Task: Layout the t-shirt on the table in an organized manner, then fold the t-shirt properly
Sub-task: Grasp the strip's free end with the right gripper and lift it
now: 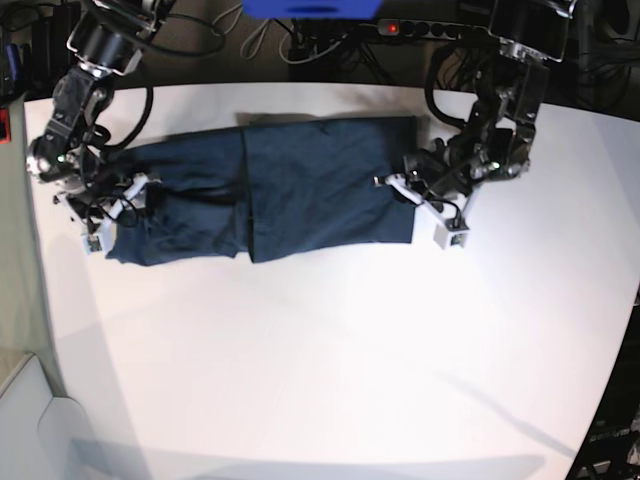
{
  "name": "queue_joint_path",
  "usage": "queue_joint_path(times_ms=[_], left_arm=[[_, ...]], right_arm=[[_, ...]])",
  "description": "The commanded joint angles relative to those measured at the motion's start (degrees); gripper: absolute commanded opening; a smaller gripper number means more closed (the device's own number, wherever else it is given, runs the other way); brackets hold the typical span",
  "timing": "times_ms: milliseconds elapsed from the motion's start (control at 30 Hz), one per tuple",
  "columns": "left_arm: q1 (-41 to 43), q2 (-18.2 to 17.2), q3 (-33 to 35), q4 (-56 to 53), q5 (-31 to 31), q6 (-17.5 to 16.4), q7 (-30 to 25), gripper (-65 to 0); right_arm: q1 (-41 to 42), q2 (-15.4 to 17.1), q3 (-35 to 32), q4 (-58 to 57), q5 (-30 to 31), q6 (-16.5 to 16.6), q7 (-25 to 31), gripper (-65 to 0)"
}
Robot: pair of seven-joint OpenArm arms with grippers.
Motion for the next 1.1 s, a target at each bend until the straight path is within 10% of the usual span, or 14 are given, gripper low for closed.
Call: queue_joint_path(times_ms=[0, 200, 1067], left_arm=[[-0.32, -0.52, -0.25, 0.05, 0.95, 0.86, 0.92, -64.8], [-0.41, -0.34, -0.25, -2.24, 0.95, 0.86, 0.92, -64.8], [-3.05, -0.08, -0.34, -2.15, 0.52, 0.86, 0.83, -64.8]], right_arm=[[-1.39, -0.74, -0.31, -1.97, -4.62, -0.18, -7.79, -37.6], [-1.39, -0.74, -0.39, -1.97, -4.70, -0.18, -7.88, -65.0], [-1.39, -5.40, -4.79, 31.62, -1.45, -0.18, -23.70, -65.0]])
